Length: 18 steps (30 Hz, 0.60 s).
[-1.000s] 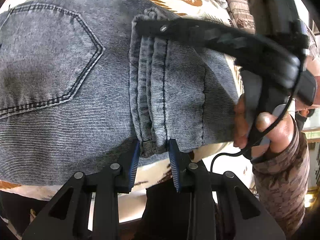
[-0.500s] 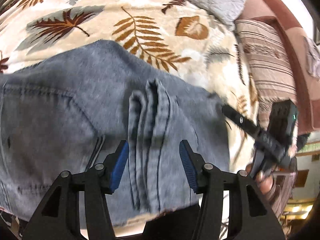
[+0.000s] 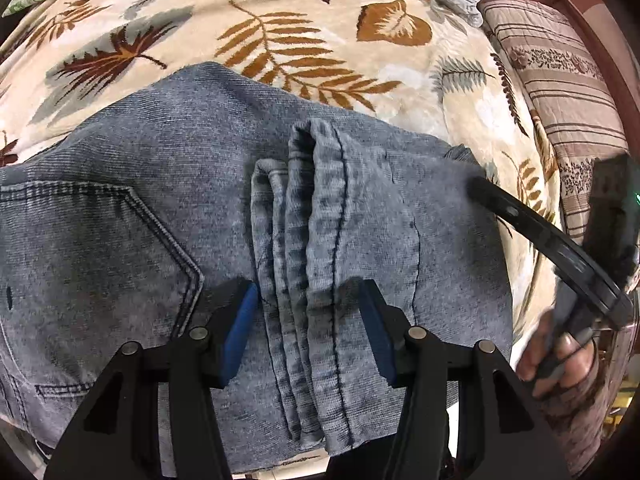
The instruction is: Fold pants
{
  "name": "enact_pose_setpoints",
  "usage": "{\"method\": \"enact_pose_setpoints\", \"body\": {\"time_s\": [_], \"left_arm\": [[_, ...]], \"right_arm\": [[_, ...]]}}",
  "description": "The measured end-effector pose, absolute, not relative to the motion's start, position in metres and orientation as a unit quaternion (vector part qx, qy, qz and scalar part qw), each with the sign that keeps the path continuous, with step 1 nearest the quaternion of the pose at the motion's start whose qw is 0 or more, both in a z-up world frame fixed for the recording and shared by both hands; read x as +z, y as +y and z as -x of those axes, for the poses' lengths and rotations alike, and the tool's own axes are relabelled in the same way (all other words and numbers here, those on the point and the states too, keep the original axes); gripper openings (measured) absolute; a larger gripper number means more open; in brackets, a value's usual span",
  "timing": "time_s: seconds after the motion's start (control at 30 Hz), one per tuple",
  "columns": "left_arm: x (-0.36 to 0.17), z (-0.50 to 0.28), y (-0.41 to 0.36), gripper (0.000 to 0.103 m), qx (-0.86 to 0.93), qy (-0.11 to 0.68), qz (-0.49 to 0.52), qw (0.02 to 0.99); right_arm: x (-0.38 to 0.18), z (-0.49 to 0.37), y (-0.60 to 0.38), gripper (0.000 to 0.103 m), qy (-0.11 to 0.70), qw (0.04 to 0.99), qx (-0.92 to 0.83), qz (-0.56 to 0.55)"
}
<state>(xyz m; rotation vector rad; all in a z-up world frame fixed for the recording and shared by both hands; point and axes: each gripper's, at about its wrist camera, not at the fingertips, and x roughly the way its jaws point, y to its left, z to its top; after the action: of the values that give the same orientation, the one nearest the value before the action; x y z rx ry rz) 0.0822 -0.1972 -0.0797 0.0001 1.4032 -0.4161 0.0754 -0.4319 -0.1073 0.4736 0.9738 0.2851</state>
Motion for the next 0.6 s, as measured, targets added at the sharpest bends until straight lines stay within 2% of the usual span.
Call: {"method": "enact_pose_setpoints", "body": {"time_s": [0.1, 0.23, 0.43, 0.6], "left_arm": [[-0.079, -0.079, -0.198, 0.051, -0.189, 0.637, -0.006, 0.747], [-0.075, -0.072, -0.197, 0.051, -0.187, 0.636, -0.007, 0.749], [-0.069, -0.061, -0.197, 0.051, -0.186, 0.636, -0.015, 0.748], [-0.074, -0.048, -0.195, 0.057, -0.221, 0.671, 0.015, 0.708]], "right_arm": [[-0.102, -0.046, -0.441, 0.026, 0.459, 0.839, 0.145, -0.254], [-0.105, -0.006, -0.442, 0.035, 0.465, 0.824, 0.155, -0.285], [-0.115, 0.029, -0.436, 0.039, 0.461, 0.810, 0.159, -0.327], [-0.120, 0.036, -0.431, 0.039, 0.465, 0.800, 0.155, -0.346]]}}
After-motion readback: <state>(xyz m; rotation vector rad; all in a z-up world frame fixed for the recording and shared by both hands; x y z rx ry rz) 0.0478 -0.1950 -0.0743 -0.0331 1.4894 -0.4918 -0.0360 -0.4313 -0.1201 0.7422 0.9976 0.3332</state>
